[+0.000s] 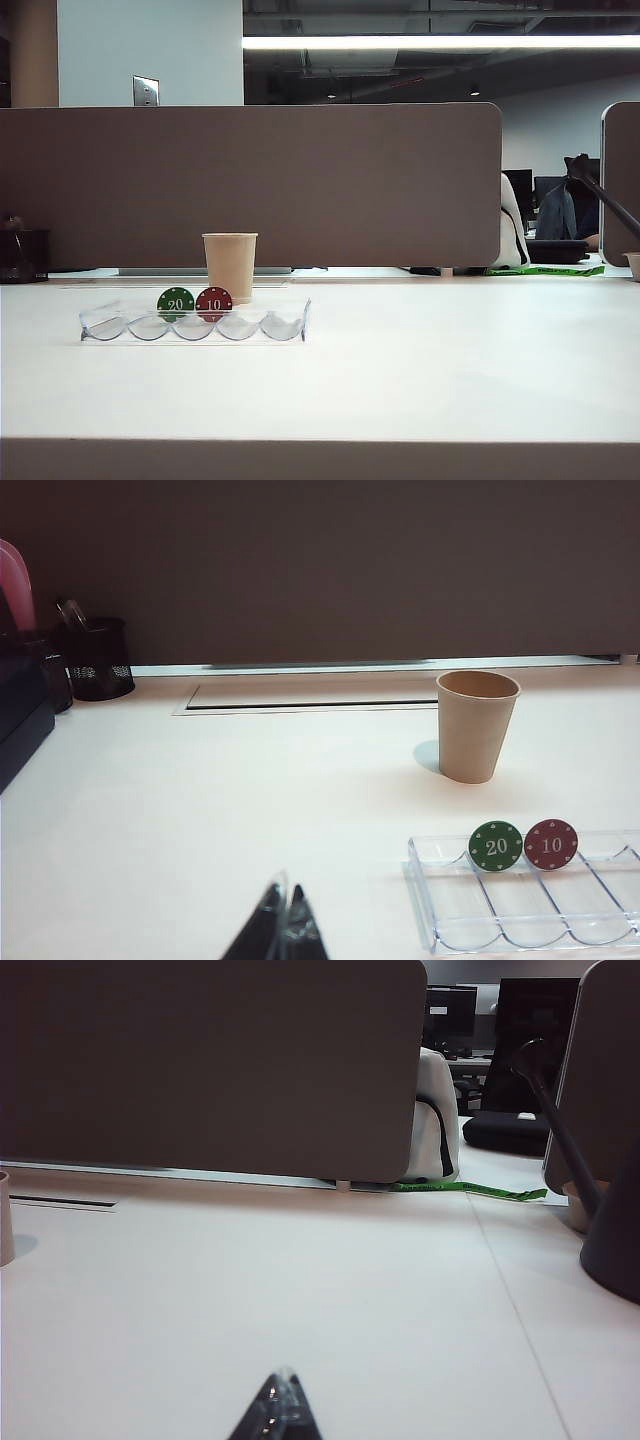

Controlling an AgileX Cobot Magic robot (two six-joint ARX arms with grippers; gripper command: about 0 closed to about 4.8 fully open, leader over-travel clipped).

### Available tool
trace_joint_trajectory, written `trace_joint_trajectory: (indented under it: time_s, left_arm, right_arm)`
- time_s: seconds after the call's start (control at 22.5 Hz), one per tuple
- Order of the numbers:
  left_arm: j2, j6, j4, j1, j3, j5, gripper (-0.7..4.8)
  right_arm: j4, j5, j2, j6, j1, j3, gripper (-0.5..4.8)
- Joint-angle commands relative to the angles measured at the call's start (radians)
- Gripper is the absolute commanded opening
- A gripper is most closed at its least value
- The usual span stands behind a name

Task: Pick up the chip with the greater value and put it into the paper cup.

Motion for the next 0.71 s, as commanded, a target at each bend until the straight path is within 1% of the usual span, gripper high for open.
trace_joint_trajectory:
  time_s: [0.04,0.58,0.71]
  left_arm:
    - [0.000,0.000,0.013,0.002,0.003,0.000,-0.05]
    - [0.000,0.000,0.014,0.002,0.003,0.000,-0.05]
    - [0.000,0.000,0.064,0.001,0.003,0.000,-0.05]
  right_arm:
    - [0.010,-0.001,0.000,-0.001,0.001,-0.001,-0.06]
    - [0.011,-0.004,0.000,-0.001,0.001,-0.001,-0.06]
    - [0.011,-0.004,0.000,-0.001,0.002,-0.001,-0.06]
